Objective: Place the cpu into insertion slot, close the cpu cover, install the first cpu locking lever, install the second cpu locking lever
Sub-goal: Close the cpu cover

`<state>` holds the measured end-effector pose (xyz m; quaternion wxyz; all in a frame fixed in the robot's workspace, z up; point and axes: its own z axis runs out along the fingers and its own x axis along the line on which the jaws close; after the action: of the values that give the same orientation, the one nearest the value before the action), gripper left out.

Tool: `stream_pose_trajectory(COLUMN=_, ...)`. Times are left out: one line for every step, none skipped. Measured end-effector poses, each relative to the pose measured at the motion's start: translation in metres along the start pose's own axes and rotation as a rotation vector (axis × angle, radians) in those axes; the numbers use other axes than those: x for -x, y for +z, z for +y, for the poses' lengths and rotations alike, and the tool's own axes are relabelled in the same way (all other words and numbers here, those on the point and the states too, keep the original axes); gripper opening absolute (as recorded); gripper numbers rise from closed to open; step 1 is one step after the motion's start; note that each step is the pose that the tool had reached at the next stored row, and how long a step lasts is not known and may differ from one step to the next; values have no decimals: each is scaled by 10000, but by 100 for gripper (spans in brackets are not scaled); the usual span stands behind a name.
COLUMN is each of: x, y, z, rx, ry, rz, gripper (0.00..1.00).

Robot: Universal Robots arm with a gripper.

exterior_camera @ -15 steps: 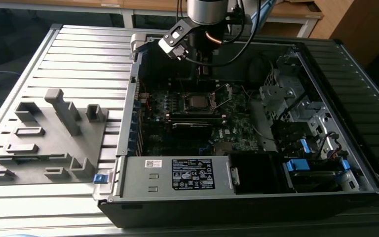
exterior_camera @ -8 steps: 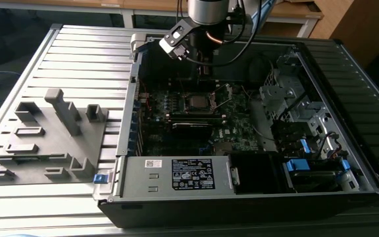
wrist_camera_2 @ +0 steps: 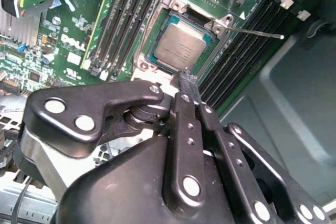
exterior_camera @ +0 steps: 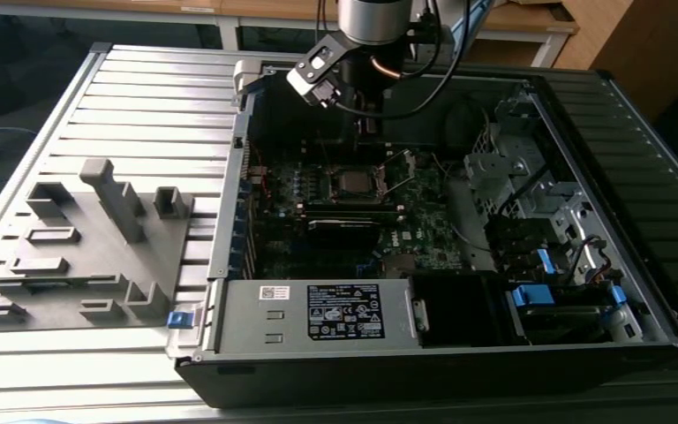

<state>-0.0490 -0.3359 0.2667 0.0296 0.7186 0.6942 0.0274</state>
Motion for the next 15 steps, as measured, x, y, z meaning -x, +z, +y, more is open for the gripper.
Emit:
stream_pose_trajectory(x=0, y=0, z=5, rx=0, ry=0, rz=1, gripper=11)
stream_pose_trajectory(x=0, y=0, z=5, rx=0, ry=0, rz=0, gripper=11)
stream_pose_trajectory(x=0, y=1, z=7, rx=0, ry=0, rz=0, gripper=11)
stream_pose_trajectory(x=0, y=1, z=9, rx=0, ry=0, rz=0, gripper=11)
stream_pose_trajectory(x=0, y=1, z=9, rx=0, ry=0, rz=0, gripper=11)
stream_pose_trajectory(x=0, y=1, z=10, rx=0, ry=0, rz=1, gripper=11)
stream_pose_trajectory(x=0, y=1, z=12, rx=0, ry=-1, rz=1, gripper=11)
stream_pose_trajectory(x=-1, y=2, z=14, rx=0, ry=-2, rz=1, gripper=11)
stream_pose_trajectory(x=-1, y=2, z=17, rx=0, ry=0, rz=1, gripper=11)
stream_pose_trajectory(x=-1, y=2, z=20, rx=0, ry=0, rz=0, gripper=11)
stream_pose_trajectory(x=-2, y=2, z=23, rx=0, ry=0, rz=0, gripper=11)
stream_pose_trajectory(x=-3, y=3, z=27, rx=0, ry=0, rz=1, gripper=11)
stream_pose_trajectory(x=-3, y=4, z=33, rx=1, ry=2, rz=1, gripper=11)
stream_pose_trajectory(x=-4, y=6, z=40, rx=1, ry=9, rz=1, gripper=11)
stream_pose_trajectory(x=-5, y=7, z=50, rx=0, ry=12, rz=-1, gripper=11)
